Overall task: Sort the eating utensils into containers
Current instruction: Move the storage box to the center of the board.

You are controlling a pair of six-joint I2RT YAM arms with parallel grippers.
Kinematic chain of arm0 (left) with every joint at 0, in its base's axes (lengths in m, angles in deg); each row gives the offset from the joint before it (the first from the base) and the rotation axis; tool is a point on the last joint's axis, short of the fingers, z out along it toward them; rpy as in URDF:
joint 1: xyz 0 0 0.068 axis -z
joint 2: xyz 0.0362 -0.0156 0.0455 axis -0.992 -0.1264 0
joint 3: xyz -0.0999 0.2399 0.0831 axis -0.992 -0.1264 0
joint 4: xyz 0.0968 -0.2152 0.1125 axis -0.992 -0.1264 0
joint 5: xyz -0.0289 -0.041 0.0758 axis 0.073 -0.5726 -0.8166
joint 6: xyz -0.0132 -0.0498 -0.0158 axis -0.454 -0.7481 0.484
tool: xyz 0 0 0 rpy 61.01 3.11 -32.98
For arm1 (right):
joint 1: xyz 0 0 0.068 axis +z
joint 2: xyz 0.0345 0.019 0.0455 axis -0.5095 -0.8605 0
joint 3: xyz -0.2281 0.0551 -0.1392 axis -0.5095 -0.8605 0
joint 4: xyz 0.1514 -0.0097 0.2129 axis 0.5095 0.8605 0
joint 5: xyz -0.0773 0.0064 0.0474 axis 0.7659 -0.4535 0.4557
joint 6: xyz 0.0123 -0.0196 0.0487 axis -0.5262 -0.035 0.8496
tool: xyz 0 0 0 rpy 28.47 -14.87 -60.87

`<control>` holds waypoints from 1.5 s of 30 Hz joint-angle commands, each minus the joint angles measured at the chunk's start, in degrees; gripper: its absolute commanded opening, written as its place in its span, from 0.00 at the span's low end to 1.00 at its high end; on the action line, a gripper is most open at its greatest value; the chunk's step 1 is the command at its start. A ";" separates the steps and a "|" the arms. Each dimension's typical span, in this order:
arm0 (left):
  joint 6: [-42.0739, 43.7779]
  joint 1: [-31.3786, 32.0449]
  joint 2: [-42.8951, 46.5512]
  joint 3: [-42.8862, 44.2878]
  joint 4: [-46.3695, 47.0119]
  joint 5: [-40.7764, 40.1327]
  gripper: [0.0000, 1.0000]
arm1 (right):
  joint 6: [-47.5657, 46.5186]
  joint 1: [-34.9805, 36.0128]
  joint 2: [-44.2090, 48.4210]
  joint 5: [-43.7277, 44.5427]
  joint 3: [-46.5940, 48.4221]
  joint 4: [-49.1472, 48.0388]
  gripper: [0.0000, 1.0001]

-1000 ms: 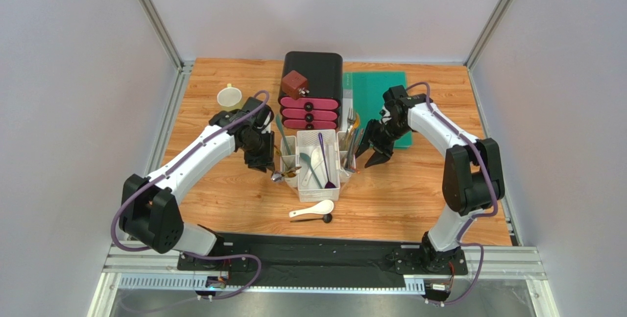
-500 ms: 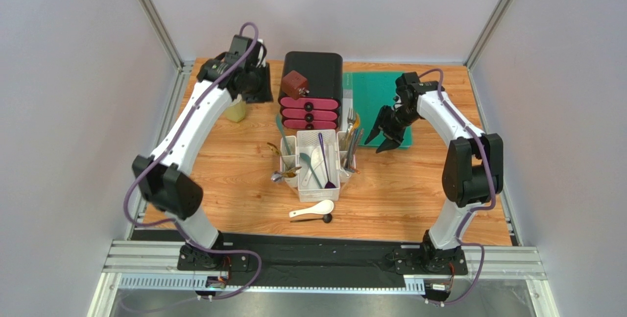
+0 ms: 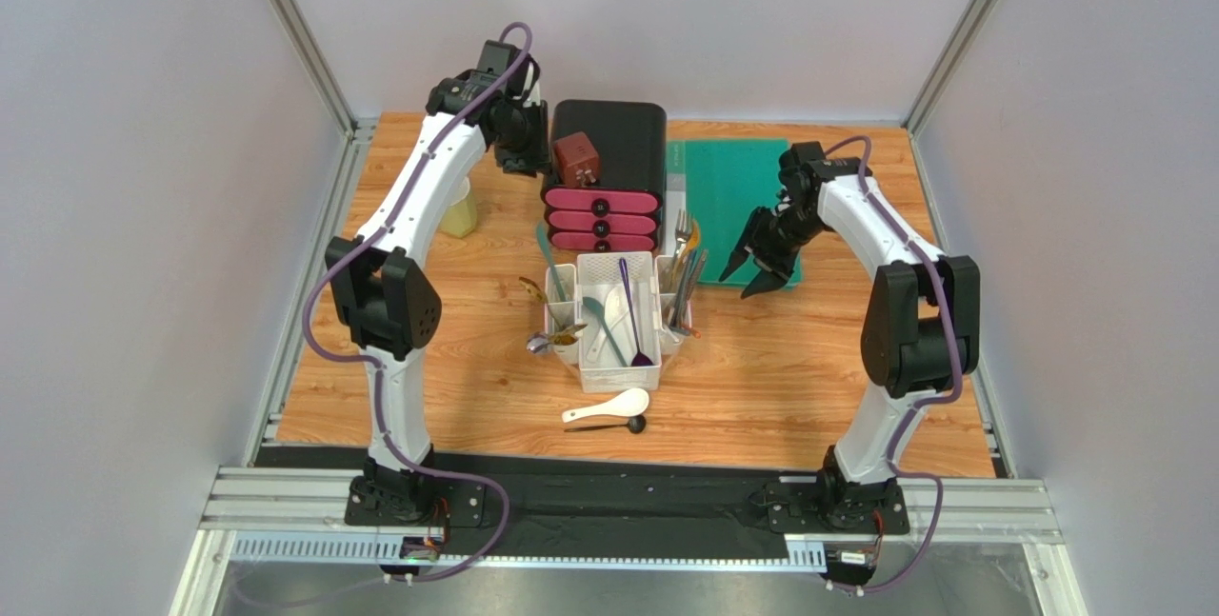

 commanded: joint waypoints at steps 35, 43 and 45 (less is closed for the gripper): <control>-6.92 -2.42 27.71 -47.49 3.53 12.05 0.33 | 0.22 10.72 -8.27 -5.98 2.89 1.05 0.41; -6.92 1.18 26.84 -52.51 6.17 12.40 0.32 | 1.27 13.01 -9.33 -6.60 3.77 0.09 0.42; -7.71 2.68 26.57 -52.94 6.96 12.49 0.32 | 1.80 13.36 -9.33 -6.68 3.60 -0.17 0.41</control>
